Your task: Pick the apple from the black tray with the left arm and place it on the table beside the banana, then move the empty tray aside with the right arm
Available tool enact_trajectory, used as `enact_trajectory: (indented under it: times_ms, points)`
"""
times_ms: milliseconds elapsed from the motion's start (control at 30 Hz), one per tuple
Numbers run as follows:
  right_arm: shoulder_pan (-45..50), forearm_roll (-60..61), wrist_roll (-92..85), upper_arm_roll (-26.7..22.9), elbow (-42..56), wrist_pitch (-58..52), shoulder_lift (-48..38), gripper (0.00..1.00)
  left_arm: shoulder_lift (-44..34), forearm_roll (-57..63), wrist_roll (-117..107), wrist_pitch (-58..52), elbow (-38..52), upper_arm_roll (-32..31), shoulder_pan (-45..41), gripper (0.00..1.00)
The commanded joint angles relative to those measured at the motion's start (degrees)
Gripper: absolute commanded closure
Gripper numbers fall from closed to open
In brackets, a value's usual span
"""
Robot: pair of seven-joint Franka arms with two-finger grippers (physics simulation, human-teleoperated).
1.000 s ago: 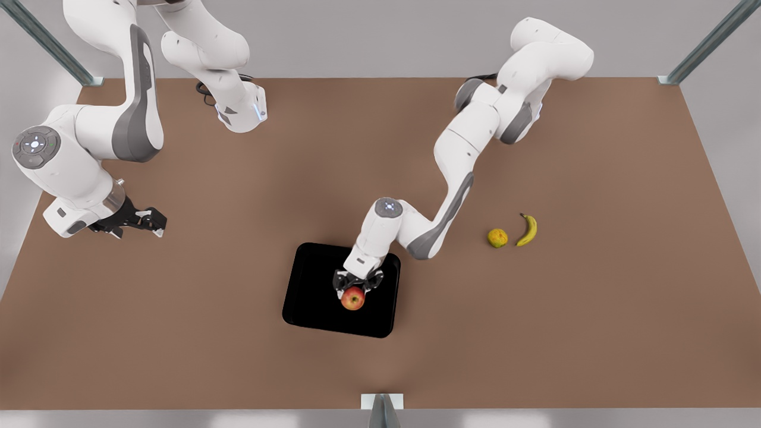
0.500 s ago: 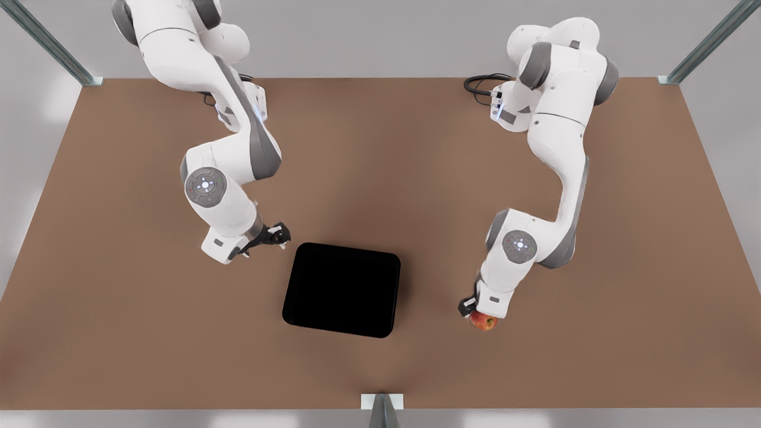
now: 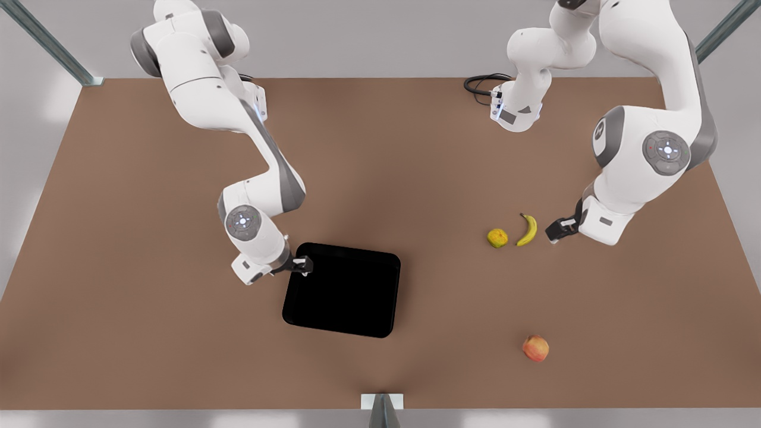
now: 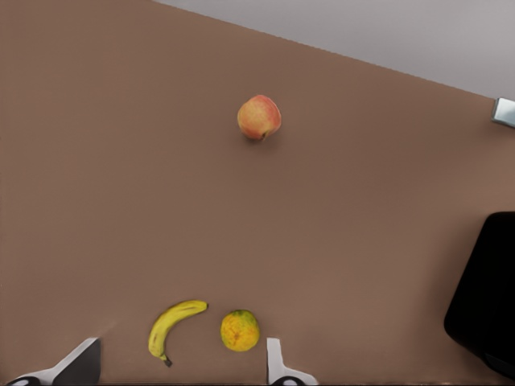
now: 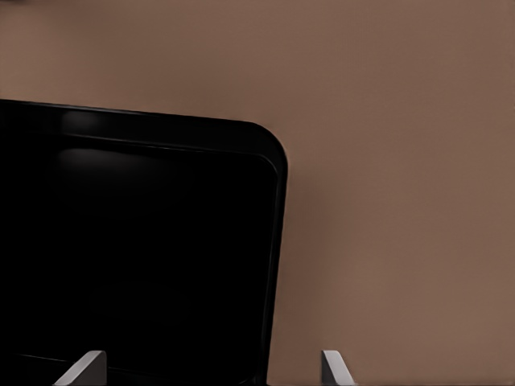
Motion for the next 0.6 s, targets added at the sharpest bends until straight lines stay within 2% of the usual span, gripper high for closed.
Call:
enact_trajectory:
  times_ms: [0, 367, 467, 533, 567]
  points:
    - [-0.1, -0.5, 12.2, 0.0, -0.9, 1.8, 0.5, 0.0, -0.2, -0.2, 25.9, -4.4, -0.3, 0.0, -0.2, 0.0]
    - [-1.0, 0.2, 9.2, 0.1, -1.8, 1.5, 5.8, 0.01, -0.4, -0.1, 26.2, -5.4, -0.1, 0.0, 0.0, 0.0]
    - [-0.9, 0.1, 9.2, 0.1, -1.7, 1.8, 7.0, 0.09, -0.3, -0.1, 26.2, -5.4, -0.1, 0.0, 0.2, 0.0]
    - [-0.9, 0.2, 7.9, 0.1, -1.7, 1.8, 7.1, 0.27, -0.2, -0.1, 26.2, -5.4, -0.1, 0.0, 0.2, 0.0]
    - [-0.9, 0.2, 7.9, 0.1, -1.7, 1.8, 7.1, 0.31, -0.2, -0.1, 26.2, -5.4, -0.1, 0.0, 0.2, 0.0]
